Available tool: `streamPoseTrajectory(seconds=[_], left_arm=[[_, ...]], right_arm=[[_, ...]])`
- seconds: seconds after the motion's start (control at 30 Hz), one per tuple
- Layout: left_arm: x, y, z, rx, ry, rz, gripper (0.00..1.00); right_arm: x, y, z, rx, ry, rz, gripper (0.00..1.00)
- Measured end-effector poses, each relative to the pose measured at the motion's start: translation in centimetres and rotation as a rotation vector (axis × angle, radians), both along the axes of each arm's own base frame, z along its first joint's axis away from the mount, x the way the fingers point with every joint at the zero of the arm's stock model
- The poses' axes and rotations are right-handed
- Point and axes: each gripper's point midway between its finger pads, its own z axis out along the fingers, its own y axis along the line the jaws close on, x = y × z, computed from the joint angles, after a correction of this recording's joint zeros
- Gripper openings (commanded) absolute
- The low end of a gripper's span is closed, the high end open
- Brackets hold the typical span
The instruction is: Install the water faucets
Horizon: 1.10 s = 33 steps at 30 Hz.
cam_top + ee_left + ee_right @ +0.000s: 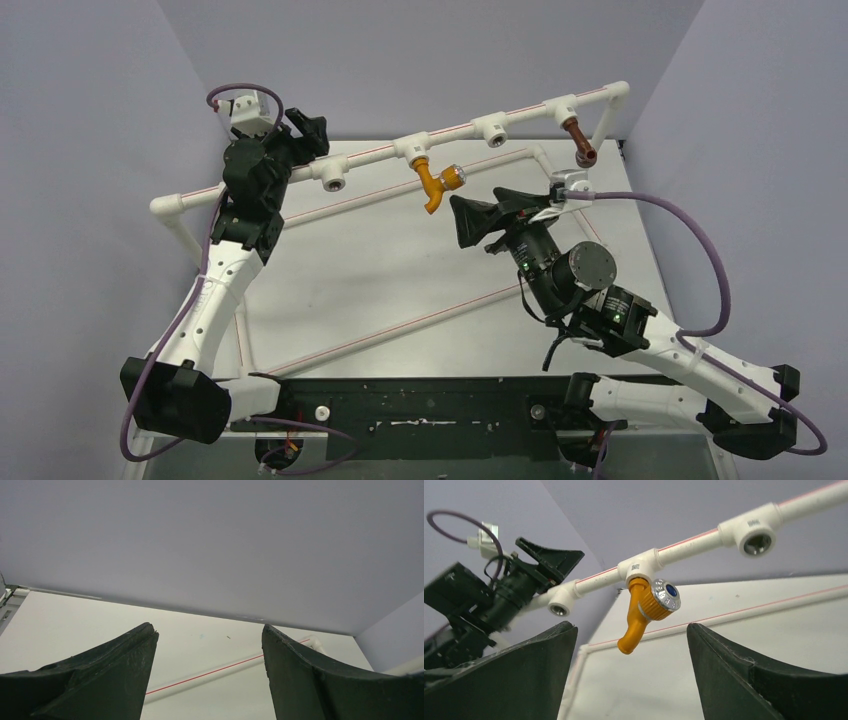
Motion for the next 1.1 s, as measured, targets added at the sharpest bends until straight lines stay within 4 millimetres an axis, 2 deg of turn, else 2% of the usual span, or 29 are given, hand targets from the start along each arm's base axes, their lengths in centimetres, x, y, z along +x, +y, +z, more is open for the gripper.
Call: streamPoseTrajectory(seconds=[0.2, 0.47, 0.7, 0.83, 1.0, 1.1], left_arm=[[0.0, 0.0, 0.0, 0.001, 0.001, 0.0, 0.74], [0.0, 0.0, 0.0, 0.001, 0.001, 0.0, 0.74], [0.0, 0.0, 0.0, 0.001, 0.001, 0.001, 0.74], [0.1, 0.0, 0.0, 0.001, 0.001, 0.002, 0.74], [0.1, 0.0, 0.0, 0.001, 0.001, 0.002, 0.74], [0.1, 0.0, 0.0, 0.001, 0.001, 0.002, 0.74]], right_arm=[[-0.8, 0.5, 2.1, -0.388, -0.226, 0.087, 0.82], [-1.2, 1.8, 1.8, -0.915, -0.502, 0.201, 0.82], [-0.7, 2.6, -1.5, -1.385, -0.681, 0.262, 0.83], [0.4, 2.9, -3.2, -1.646, -0.75, 0.244, 0.84], [1.9, 2.8, -5.7, -1.909, -0.819, 0.184, 0.84], [2.7, 3.3, -6.5, -2.013, -0.847, 0.144, 0.84]])
